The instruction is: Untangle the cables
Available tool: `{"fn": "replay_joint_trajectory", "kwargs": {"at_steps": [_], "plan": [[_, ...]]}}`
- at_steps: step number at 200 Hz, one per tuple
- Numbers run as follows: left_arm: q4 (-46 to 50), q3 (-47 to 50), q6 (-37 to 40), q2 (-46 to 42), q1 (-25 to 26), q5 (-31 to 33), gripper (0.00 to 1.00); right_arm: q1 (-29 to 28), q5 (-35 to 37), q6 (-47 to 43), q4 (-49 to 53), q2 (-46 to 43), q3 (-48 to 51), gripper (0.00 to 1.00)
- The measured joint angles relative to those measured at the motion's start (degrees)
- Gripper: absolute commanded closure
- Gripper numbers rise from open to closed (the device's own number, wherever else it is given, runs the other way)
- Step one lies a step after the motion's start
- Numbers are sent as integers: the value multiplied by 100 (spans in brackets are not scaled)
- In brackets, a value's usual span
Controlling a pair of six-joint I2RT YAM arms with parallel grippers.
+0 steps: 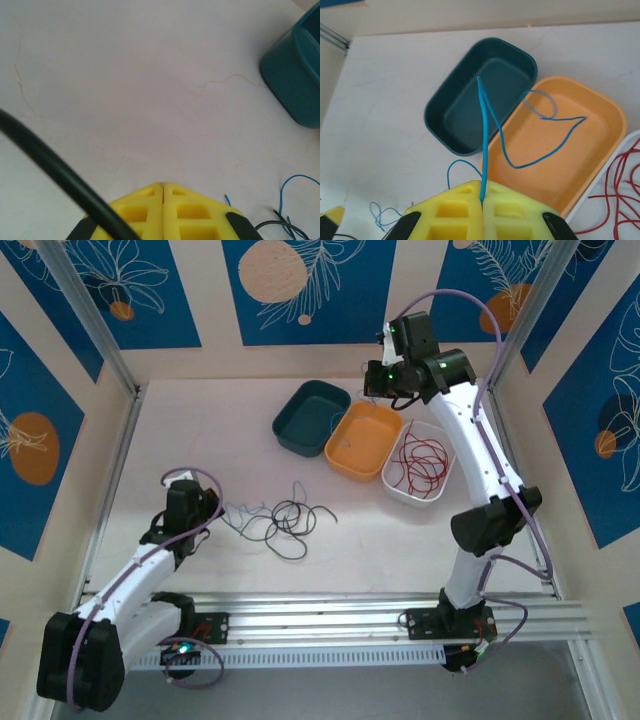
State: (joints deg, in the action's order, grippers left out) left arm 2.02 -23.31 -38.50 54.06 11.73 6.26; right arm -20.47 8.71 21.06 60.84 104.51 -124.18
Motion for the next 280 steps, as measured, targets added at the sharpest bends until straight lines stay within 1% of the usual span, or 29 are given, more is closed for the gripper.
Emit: {"fn": "replay_joint_trajectory", "kwargs": {"at_steps": [49, 111, 121, 126, 166, 174, 185, 211, 237, 252, 280], "plan": [[11, 0, 0, -2, 0, -127, 100, 216, 0, 0, -214, 304, 481, 100], [20, -17, 4, 0, 0, -328, 100, 459, -17, 0, -457, 1185, 603, 100], [44, -57, 11, 0, 0, -350, 100, 466, -17, 0, -459, 1296, 612, 95], [46, -74, 26, -2, 0, -354, 100, 463, -20, 0, -468, 1353, 619, 90], [98, -240, 160, -120, 0, -511, 100, 457, -22, 33, -507, 1478, 826, 64], [120, -284, 190, -149, 0, -555, 100, 457, -24, 17, -535, 1475, 872, 61], [188, -358, 243, -170, 0, -627, 100, 450, -37, -7, -612, 1462, 968, 59], [289, -570, 356, -190, 0, -828, 100, 420, -149, -50, -848, 1248, 1425, 59], [382, -876, 463, -188, 0, -1084, 100, 269, -516, -236, -1502, 566, 2402, 58], [422, -1093, 509, -188, 0, -1246, 100, 50, -704, -387, -1937, 57, 2994, 59], [472, -1440, 592, -160, 0, -1506, 100, -570, -1080, -605, -2826, -767, 3849, 59]]}}
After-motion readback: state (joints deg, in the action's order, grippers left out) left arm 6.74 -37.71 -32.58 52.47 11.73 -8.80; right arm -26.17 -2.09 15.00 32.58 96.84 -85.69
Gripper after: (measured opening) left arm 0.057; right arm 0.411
